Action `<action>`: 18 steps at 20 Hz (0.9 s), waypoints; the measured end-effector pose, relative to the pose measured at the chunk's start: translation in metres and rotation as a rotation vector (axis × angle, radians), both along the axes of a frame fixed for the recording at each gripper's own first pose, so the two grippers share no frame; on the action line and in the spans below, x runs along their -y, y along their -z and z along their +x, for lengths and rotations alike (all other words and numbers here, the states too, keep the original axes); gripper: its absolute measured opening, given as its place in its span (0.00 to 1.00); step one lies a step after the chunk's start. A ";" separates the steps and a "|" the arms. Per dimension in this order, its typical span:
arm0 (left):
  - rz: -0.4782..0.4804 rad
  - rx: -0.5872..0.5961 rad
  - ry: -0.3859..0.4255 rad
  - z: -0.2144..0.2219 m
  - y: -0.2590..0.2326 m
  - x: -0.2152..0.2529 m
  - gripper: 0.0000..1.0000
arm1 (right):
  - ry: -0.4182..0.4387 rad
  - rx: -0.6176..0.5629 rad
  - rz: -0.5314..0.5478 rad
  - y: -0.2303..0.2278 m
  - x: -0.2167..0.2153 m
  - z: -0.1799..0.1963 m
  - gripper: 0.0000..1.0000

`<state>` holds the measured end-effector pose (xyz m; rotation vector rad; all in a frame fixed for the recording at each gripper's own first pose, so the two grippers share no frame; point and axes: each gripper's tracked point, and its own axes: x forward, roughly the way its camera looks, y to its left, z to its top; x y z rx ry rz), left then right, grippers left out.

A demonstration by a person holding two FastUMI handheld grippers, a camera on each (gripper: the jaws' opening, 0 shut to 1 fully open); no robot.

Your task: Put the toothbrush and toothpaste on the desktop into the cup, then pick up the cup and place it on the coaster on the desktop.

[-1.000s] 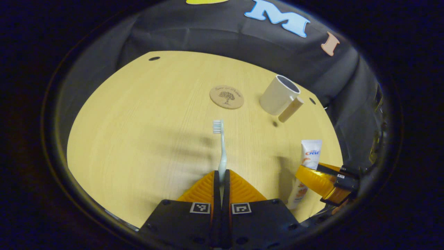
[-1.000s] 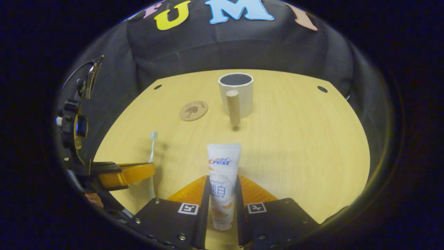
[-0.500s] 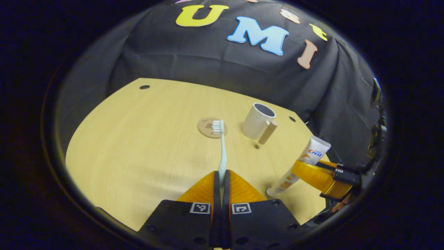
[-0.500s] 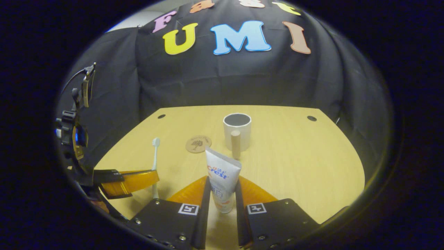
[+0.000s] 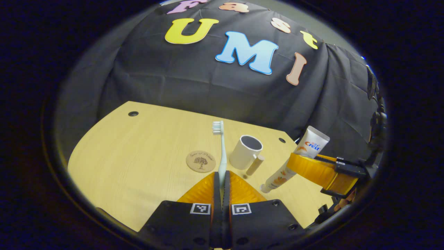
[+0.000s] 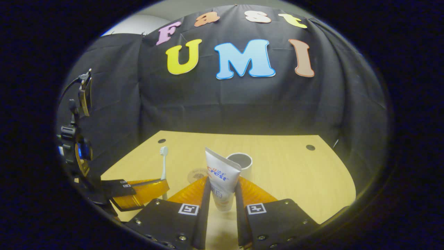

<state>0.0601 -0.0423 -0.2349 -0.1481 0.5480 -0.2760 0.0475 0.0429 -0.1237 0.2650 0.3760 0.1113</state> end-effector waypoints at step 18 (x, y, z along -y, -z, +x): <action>-0.034 0.217 0.014 0.097 -0.074 0.044 0.08 | 0.021 0.009 0.022 0.012 0.034 0.147 0.35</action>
